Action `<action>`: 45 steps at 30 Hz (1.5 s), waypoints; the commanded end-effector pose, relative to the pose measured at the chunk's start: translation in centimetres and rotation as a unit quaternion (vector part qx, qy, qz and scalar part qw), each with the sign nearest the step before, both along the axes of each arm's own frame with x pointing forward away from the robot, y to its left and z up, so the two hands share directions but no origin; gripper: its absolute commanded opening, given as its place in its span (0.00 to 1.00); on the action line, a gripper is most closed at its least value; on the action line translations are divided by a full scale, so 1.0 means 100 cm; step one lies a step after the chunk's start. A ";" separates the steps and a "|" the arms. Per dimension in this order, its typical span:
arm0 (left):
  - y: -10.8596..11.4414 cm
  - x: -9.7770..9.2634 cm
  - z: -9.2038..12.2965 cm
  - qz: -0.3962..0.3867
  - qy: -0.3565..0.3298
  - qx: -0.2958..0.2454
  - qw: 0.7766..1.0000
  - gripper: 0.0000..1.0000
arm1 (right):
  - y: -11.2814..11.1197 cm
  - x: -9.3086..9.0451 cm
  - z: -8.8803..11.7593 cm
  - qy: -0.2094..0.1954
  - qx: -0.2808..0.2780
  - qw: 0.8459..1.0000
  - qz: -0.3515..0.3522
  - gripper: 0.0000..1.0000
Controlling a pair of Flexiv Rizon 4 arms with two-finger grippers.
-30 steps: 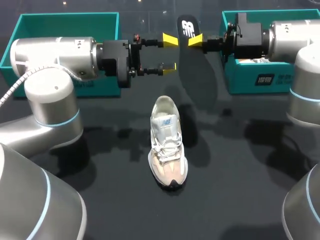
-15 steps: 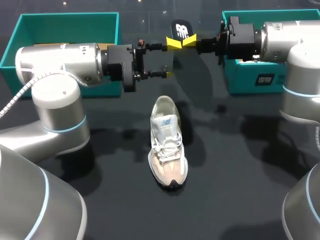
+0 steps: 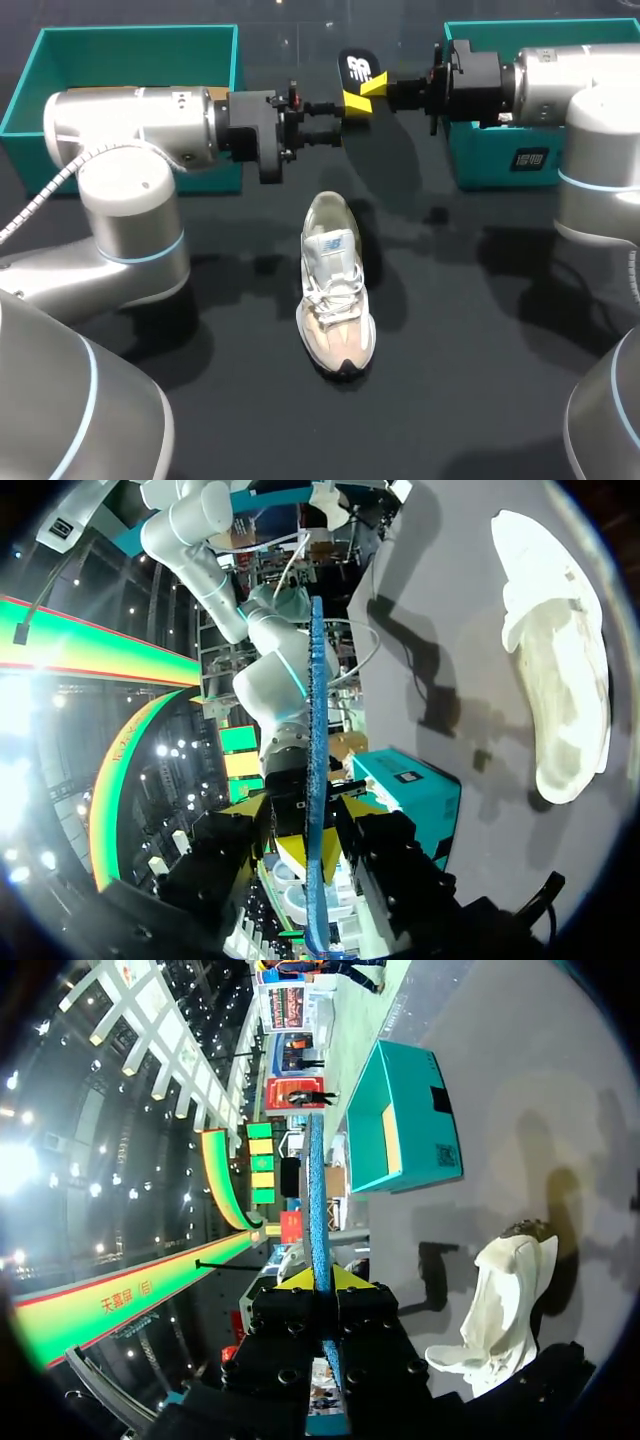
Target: Take the shoe out of the shoebox, open the shoe tongue, remove and reinsert the insole, then place the shoe into the shoebox
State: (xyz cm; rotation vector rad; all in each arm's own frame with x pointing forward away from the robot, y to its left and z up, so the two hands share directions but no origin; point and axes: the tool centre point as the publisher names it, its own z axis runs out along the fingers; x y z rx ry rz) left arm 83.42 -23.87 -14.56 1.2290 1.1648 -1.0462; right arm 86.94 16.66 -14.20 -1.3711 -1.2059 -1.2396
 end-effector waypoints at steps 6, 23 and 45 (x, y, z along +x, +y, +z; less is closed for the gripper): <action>-0.006 0.000 -0.004 0.000 0.000 0.008 1.000 0.04 | 0.002 0.002 -0.002 0.007 -0.002 1.000 0.001 0.00; 0.014 -0.009 -0.003 0.000 0.004 0.027 1.000 0.00 | -0.018 -0.008 -0.001 0.004 0.002 1.000 -0.006 1.00; 0.048 -0.018 0.010 -0.036 0.208 -0.001 0.978 0.00 | -0.046 -0.017 -0.001 -0.025 0.024 0.999 0.018 1.00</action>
